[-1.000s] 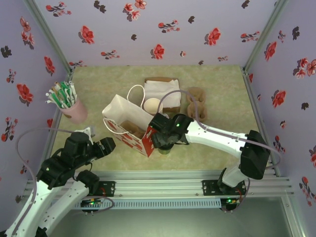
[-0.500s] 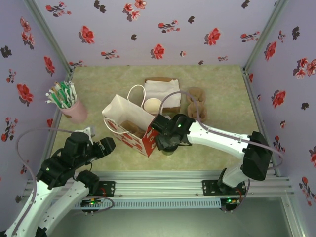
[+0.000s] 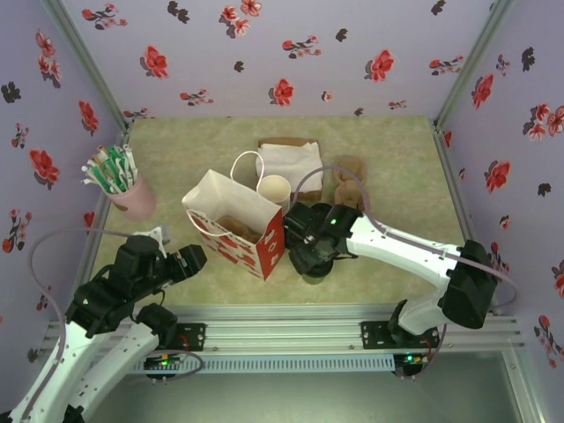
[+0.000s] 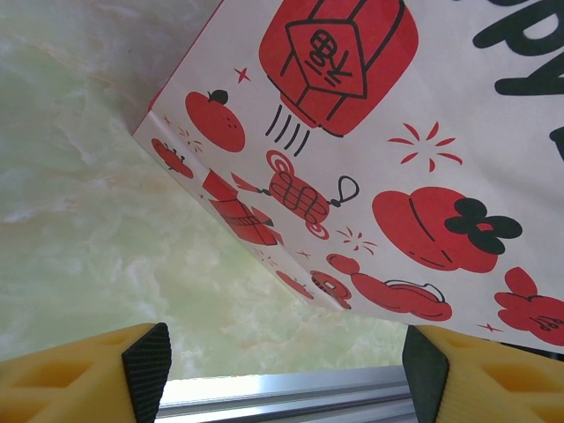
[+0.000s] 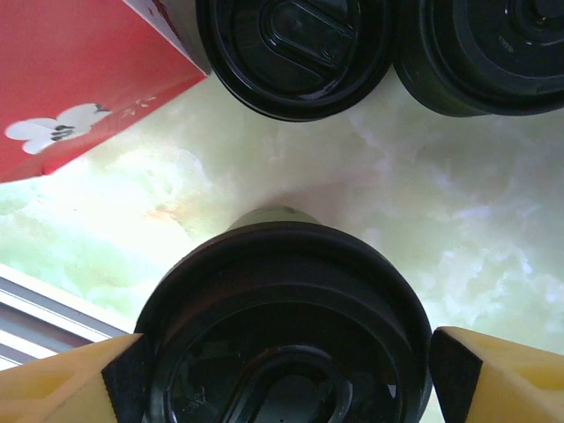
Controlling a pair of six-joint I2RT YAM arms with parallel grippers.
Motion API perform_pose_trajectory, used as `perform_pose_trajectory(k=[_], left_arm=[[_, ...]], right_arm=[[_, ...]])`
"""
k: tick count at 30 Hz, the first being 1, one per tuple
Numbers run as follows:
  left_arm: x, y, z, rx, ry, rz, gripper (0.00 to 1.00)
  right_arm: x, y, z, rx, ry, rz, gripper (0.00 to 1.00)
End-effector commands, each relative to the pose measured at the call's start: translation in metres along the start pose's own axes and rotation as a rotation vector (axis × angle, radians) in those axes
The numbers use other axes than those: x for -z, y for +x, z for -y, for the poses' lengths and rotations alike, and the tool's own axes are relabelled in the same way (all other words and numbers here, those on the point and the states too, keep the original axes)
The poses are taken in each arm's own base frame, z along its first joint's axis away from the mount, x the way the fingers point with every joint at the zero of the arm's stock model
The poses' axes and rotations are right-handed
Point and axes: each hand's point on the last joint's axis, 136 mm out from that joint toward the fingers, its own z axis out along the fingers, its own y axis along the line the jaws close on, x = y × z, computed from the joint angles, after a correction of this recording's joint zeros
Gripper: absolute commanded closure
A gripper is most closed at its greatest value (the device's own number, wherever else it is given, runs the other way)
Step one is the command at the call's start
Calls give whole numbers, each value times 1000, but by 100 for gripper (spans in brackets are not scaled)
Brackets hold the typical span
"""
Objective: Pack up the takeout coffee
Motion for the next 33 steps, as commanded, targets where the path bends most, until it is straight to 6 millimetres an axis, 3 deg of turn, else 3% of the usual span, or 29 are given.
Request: perform_pose_trajectory(k=[1, 15, 33], left_arm=[[-3, -3, 2, -5, 10, 12, 27], [-5, -3, 2, -7, 9, 11, 27], [-6, -2, 1, -6, 9, 7, 27]], right_arm=[[4, 11, 6, 5, 5, -25, 16], [5, 8, 12, -144, 32, 4, 17], [-2, 13, 12, -177, 71, -21, 19]])
